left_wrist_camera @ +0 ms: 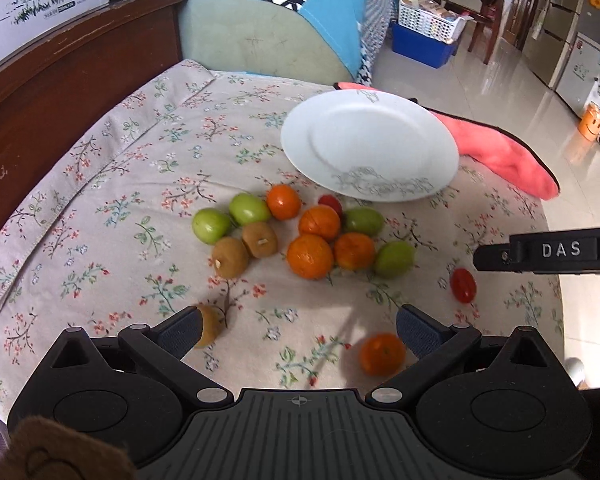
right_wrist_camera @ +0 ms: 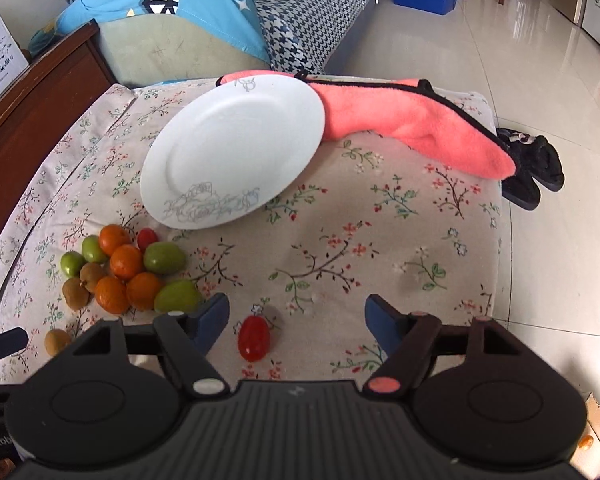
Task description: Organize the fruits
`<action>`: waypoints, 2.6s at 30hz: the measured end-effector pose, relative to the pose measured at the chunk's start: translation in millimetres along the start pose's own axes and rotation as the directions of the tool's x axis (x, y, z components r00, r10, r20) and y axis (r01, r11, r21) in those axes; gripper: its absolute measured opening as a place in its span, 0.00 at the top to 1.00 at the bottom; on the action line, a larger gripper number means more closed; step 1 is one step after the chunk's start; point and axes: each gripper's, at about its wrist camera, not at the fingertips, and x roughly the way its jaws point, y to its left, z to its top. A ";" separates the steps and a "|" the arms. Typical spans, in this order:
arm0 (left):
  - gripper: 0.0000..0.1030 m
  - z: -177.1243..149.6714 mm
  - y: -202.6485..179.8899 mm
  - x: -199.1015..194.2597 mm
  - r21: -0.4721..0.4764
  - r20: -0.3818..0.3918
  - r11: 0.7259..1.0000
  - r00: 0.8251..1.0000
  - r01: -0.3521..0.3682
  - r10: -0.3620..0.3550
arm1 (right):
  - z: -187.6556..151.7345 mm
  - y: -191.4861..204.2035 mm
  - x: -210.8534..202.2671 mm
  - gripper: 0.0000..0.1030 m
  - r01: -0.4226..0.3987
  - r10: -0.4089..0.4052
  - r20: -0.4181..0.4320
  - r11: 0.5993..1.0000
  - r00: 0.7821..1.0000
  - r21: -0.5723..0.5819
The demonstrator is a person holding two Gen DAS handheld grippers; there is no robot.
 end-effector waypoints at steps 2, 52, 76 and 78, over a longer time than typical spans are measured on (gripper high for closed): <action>0.00 -9.5 -6.6 -1.0 0.022 -0.008 1.000 1.000 0.012 -0.012 | -7.5 -2.2 -2.0 0.29 -0.010 0.010 -0.005 1.000 1.000 -0.003; 0.76 -37.1 -17.9 15.8 0.033 0.041 0.998 0.998 0.054 -0.055 | -29.2 20.7 17.0 0.81 -0.062 0.064 0.012 0.987 0.998 -0.147; 0.78 10.2 3.3 4.8 -0.058 0.125 0.996 0.991 0.061 -0.054 | -4.0 25.7 -1.8 0.81 -0.156 0.160 0.033 0.982 0.987 -0.109; 0.78 22.7 6.3 5.6 -0.075 0.136 0.995 0.989 0.071 -0.061 | 5.3 28.7 -6.8 0.81 -0.169 0.176 0.056 0.978 0.983 -0.119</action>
